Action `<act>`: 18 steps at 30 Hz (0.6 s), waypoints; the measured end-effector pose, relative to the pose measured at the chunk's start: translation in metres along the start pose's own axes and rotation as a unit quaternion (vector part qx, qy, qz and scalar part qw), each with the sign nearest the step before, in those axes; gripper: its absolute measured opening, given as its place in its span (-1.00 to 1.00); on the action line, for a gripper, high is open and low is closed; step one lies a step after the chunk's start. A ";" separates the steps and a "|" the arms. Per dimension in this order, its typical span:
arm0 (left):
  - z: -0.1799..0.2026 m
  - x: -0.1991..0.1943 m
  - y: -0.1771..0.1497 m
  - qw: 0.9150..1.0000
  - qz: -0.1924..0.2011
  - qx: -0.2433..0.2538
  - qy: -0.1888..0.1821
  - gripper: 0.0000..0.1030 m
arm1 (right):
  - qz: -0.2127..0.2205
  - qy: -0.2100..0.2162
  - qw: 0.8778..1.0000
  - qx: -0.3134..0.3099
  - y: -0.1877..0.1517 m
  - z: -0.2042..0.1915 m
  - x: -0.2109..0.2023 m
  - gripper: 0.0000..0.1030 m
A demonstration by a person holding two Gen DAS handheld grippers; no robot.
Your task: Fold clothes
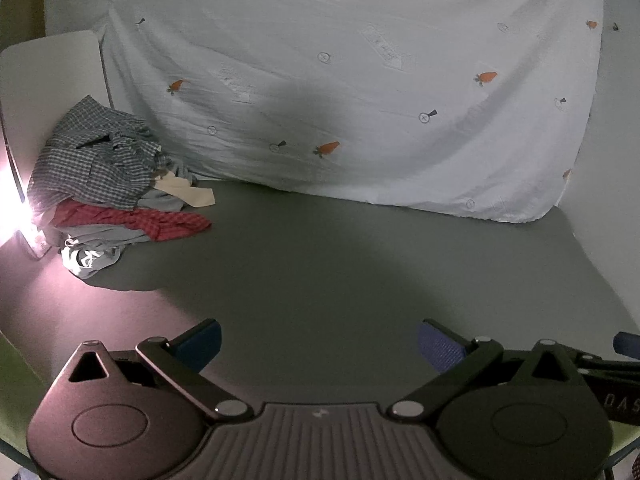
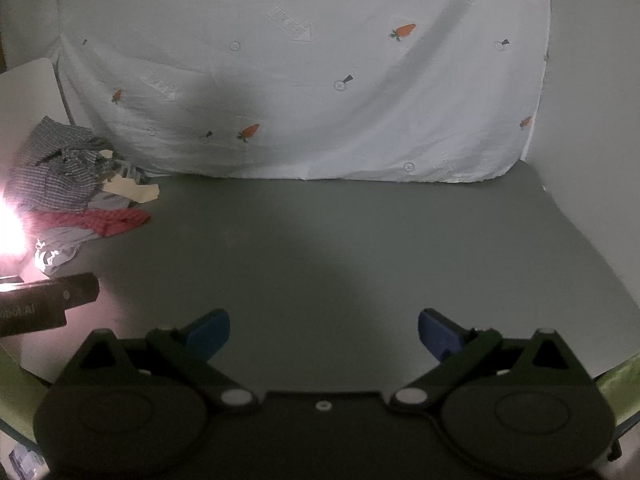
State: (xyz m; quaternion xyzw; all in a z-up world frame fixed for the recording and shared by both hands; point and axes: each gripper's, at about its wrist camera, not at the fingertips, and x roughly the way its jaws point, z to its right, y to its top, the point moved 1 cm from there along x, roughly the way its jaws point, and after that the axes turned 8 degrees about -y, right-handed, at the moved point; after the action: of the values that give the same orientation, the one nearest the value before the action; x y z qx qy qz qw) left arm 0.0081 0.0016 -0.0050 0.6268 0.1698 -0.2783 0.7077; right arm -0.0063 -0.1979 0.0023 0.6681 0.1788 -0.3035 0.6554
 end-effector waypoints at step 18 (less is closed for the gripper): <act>0.016 0.013 -0.004 1.000 0.000 0.018 0.004 1.00 | -0.005 0.006 1.000 -0.001 0.008 0.005 0.002 0.98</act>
State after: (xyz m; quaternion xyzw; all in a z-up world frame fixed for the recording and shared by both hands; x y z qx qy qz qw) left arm 0.0142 -0.0167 -0.0134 0.6410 0.1674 -0.2785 0.6953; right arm -0.0008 -0.2042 0.0079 0.6683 0.1865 -0.3025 0.6535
